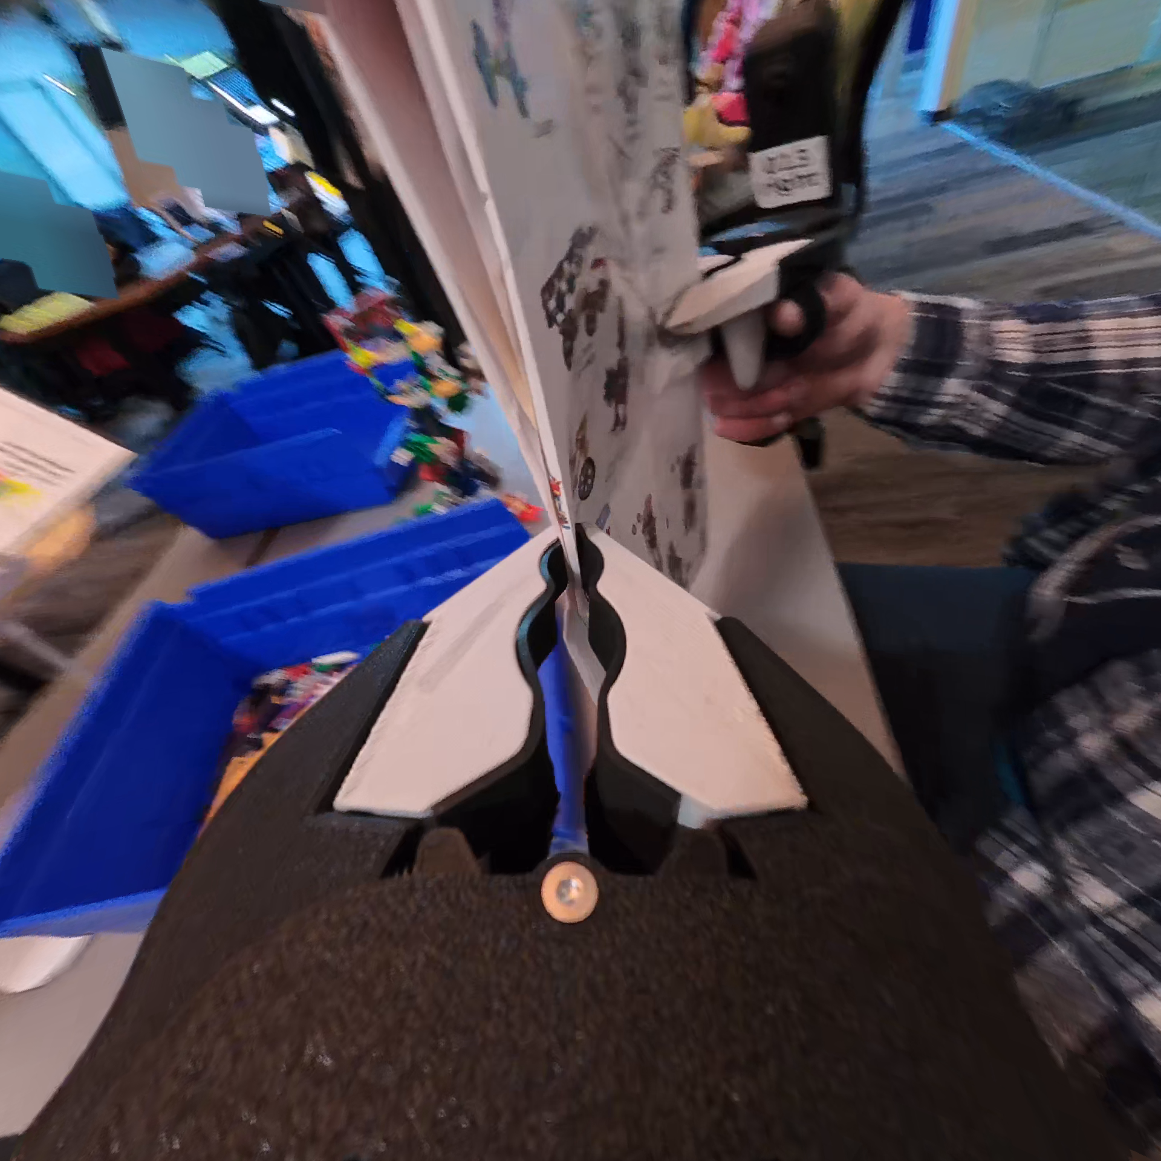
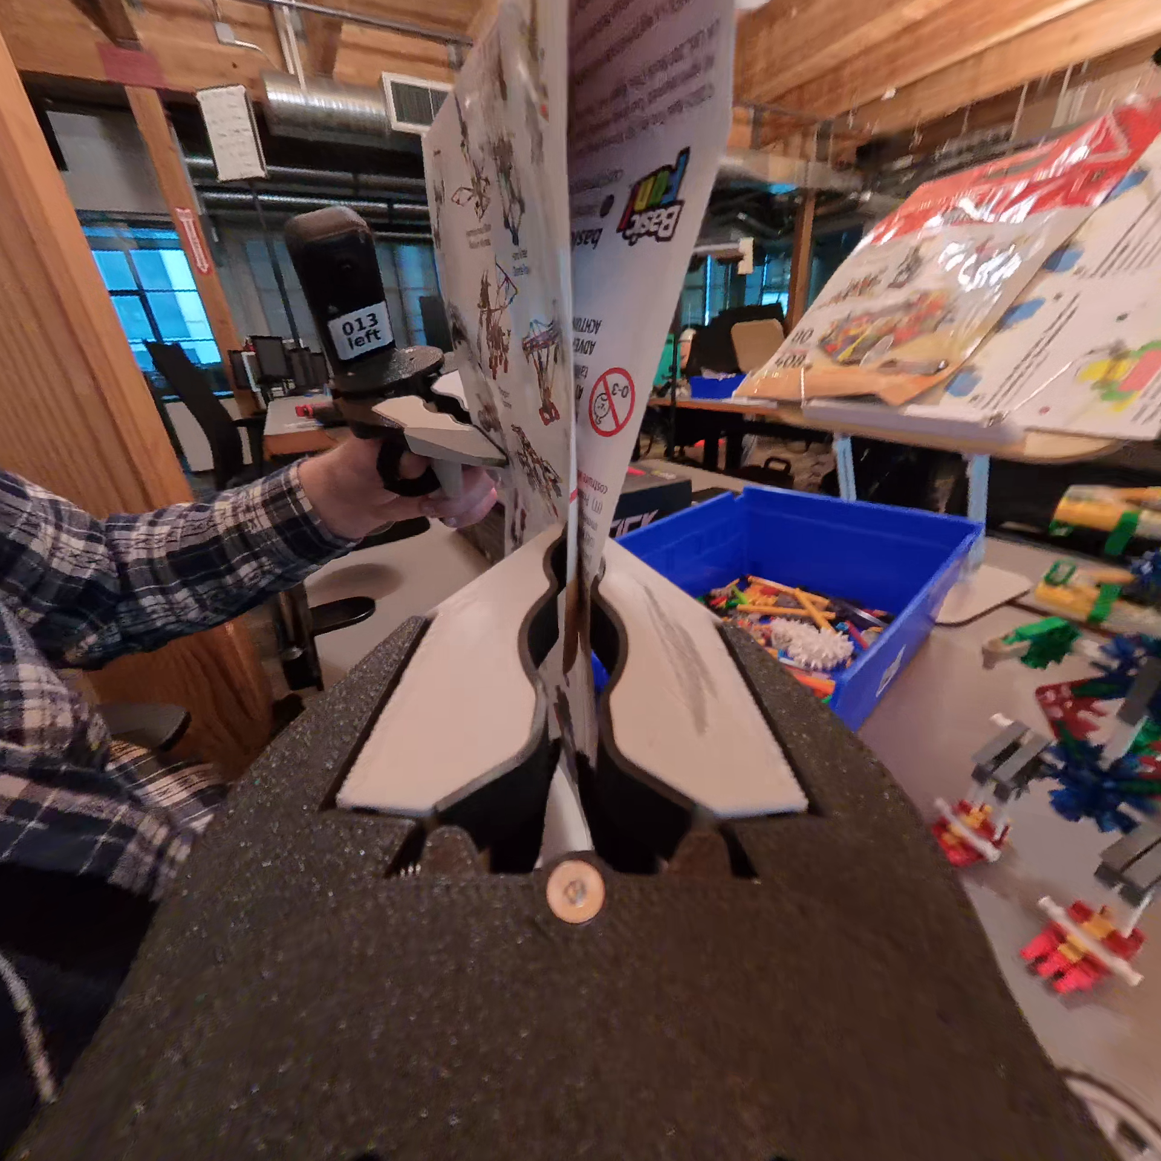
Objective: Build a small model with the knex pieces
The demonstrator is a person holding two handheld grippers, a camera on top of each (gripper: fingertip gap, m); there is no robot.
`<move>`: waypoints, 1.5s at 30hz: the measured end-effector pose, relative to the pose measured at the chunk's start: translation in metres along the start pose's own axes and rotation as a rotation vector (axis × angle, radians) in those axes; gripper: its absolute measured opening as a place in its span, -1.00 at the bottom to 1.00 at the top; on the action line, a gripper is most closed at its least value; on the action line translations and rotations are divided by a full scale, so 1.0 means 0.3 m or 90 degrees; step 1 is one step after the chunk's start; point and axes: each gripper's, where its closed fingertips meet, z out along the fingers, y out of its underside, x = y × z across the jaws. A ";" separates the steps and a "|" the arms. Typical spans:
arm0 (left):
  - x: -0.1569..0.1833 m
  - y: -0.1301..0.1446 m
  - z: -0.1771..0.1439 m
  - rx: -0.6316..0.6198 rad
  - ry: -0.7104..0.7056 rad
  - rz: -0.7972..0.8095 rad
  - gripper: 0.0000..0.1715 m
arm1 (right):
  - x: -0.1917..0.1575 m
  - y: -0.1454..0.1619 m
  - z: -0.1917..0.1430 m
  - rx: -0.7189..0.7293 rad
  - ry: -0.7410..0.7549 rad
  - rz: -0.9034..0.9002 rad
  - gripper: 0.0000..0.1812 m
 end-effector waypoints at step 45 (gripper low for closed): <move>0.185 0.093 0.001 0.019 0.087 0.000 -0.99 | -0.144 0.116 -0.056 -0.144 -0.016 -0.162 -0.83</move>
